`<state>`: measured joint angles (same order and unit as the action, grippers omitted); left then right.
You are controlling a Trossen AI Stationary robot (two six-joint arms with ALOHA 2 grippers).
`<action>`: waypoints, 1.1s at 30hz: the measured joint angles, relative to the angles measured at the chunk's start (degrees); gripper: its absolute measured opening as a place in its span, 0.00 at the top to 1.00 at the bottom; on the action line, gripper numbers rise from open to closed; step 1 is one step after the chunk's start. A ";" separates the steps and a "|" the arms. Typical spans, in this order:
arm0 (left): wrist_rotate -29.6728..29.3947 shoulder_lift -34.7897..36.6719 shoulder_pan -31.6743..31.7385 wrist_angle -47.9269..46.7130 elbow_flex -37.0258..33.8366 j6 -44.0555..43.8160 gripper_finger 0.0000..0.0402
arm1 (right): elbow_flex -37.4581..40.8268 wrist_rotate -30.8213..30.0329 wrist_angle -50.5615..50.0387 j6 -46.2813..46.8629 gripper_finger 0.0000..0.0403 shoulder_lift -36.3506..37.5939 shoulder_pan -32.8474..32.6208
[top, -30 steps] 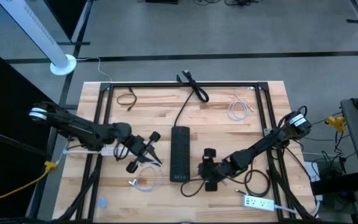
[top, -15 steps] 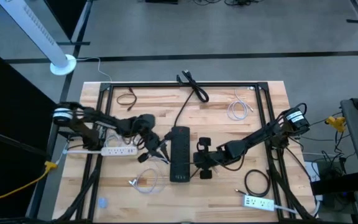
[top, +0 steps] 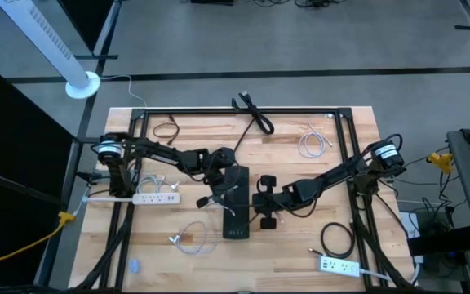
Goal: Insert USB
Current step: Insert the purple charger cable into the black outlet extension
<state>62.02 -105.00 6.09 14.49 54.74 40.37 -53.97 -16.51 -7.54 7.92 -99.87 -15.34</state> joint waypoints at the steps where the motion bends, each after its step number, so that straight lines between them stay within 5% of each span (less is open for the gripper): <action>1: -0.72 0.05 0.00 -0.01 0.00 0.45 0.96 | -0.05 0.01 -0.03 -0.26 1.00 0.03 -0.01; 6: -6.20 0.47 -0.02 -0.08 -0.02 -1.29 0.96 | -0.07 -0.01 -1.04 0.02 1.00 0.11 0.00; 13: -22.73 0.47 -0.50 0.07 -0.03 -23.91 0.96 | -0.07 -1.17 -1.09 3.39 1.00 3.28 -3.03; 23: -63.26 0.47 -9.67 4.52 -0.11 -41.70 0.96 | -0.07 -30.01 -0.74 14.84 1.00 7.51 -13.74; 27: -78.02 0.47 -13.48 9.99 -0.11 -48.11 0.96 | -0.05 -36.40 0.21 15.56 1.00 7.51 -15.60; 33: -91.42 0.49 -17.25 14.99 -0.11 -48.70 0.96 | -0.05 -41.80 2.45 15.39 0.97 7.60 -15.25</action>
<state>-29.41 -104.51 -11.16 29.48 54.63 -8.33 -54.02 -58.30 -5.08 23.31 -92.27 -30.59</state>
